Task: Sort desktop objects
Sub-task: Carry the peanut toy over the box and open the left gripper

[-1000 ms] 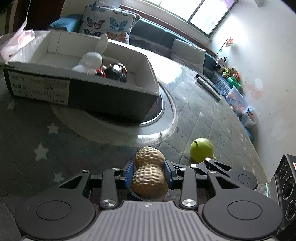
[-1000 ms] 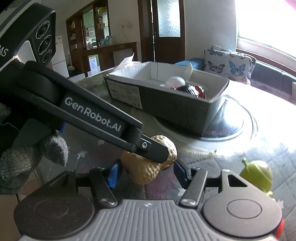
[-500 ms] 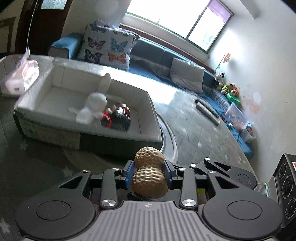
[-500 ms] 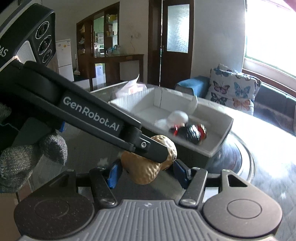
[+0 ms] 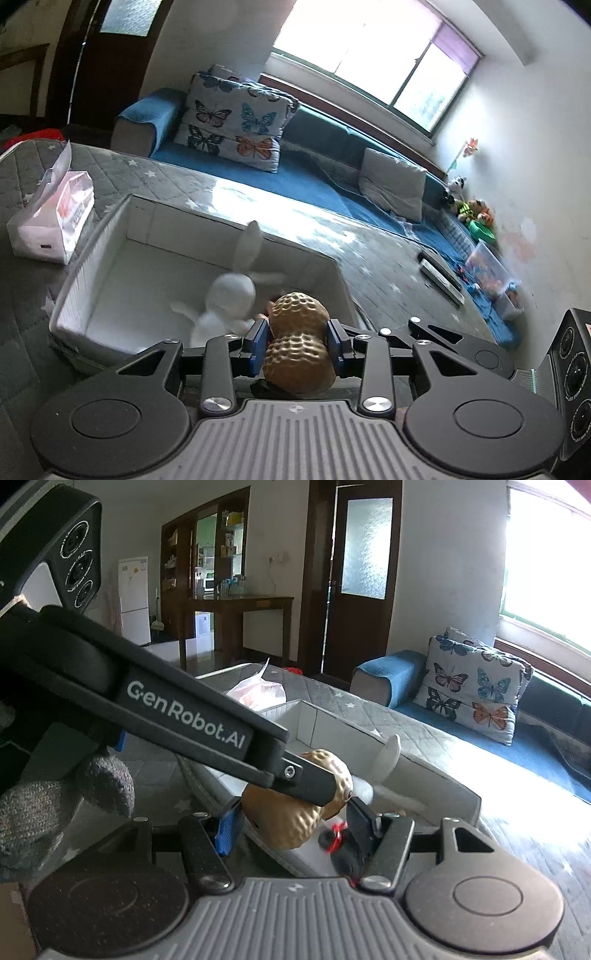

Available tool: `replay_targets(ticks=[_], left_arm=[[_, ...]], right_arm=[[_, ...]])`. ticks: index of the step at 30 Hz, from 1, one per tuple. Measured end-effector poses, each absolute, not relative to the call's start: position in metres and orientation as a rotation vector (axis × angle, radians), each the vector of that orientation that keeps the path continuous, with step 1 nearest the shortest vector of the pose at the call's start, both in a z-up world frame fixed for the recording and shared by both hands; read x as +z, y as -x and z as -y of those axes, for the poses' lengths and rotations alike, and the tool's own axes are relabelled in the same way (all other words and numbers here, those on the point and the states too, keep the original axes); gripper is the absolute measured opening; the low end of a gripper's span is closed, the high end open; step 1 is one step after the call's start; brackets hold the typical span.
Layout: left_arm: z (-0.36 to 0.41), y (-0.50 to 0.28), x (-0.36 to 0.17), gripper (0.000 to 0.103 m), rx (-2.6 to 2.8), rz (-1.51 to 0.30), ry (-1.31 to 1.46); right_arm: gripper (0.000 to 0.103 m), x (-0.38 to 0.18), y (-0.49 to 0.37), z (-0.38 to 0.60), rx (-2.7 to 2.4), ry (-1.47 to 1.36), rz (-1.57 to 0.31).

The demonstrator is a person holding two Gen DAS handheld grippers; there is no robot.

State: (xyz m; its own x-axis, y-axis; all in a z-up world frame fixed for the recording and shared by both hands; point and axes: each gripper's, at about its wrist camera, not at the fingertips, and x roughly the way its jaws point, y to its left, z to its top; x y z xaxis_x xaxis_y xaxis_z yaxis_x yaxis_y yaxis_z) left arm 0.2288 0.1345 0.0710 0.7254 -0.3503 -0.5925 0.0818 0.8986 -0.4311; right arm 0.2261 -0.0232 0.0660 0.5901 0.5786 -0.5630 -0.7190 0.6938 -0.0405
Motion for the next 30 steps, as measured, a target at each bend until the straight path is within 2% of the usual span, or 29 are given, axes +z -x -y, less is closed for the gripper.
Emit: replay_targets(ticks=[20, 30], left_arm=[[-0.202, -0.291, 0.014, 0.035, -0.128, -0.858, 0.528], [-0.207, -0.295, 0.007, 0.035, -0.095, -0.880, 0.539]], right_arm=[[0.062, 0.015, -0.310, -0.048, 0.848, 0.299, -0.763], [0.062, 0.013, -0.309, -0.047, 0.845, 0.281, -0.767]])
